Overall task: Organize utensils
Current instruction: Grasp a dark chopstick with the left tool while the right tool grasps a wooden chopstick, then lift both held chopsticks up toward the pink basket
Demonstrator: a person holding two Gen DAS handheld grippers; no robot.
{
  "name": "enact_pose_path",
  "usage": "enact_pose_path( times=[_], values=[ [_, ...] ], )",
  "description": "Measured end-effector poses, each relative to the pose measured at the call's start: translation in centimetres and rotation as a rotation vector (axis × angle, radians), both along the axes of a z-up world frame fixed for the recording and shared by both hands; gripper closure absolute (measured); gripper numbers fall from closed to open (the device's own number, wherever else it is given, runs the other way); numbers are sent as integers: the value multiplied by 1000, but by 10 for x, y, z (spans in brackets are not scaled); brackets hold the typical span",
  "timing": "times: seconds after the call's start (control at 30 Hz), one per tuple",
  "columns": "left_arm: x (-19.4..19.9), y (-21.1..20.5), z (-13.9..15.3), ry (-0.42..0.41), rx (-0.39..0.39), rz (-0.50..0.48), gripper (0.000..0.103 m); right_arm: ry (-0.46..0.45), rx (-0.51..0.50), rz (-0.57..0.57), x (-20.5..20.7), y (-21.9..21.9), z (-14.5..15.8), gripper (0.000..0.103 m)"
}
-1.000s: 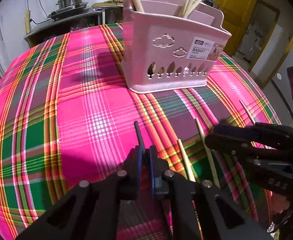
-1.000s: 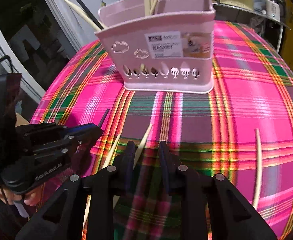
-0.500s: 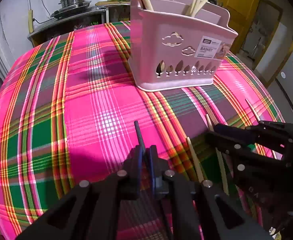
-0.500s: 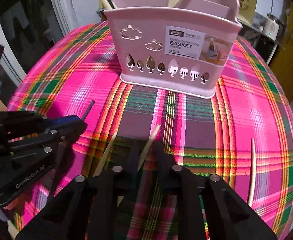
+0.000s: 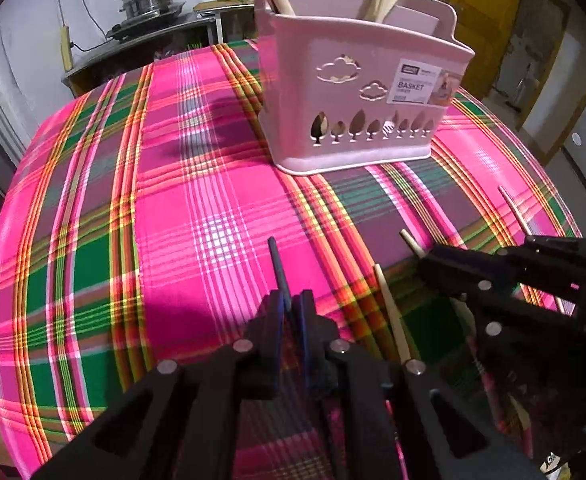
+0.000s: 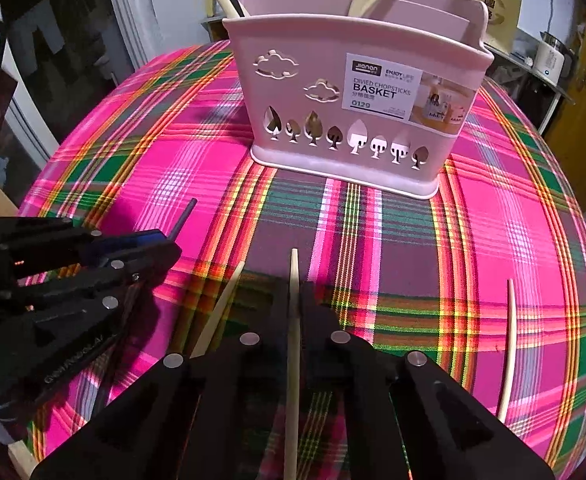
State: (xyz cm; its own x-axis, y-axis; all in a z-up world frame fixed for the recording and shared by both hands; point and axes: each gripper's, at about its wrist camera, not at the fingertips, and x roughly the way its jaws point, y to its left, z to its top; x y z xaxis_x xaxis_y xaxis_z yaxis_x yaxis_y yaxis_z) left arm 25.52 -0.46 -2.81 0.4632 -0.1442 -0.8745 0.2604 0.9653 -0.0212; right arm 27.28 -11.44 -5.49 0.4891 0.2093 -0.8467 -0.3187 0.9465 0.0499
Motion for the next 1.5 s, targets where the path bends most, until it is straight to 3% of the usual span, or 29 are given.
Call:
enact_pose_path(
  times=[0.27, 0.7, 0.87, 1.07, 1.2, 1.4, 1.5],
  values=[
    [-3, 4, 15, -18, -61, -2, 96, -38, 63, 2, -6, -17, 23, 98],
    [-24, 25, 101, -193, -137, 7, 98, -157, 191, -16, -21, -51, 84, 98],
    [-29, 22, 117, -225, -138, -2, 98, -217, 212, -11, -30, -53, 106, 98],
    [-13, 10, 73, -75, -108, -9, 96, -202, 215, -11, -31, -54, 98, 98],
    [2, 6, 34, 38, -70, 9, 84, -147, 211, -13, -25, -53, 76, 98],
    [18, 8, 1, 109, -13, 58, 84, -101, 205, -12, -20, -49, 55, 98],
    [22, 6, 1, 98, -4, 61, 84, -100, 204, -9, -18, -49, 53, 98]
  ],
)
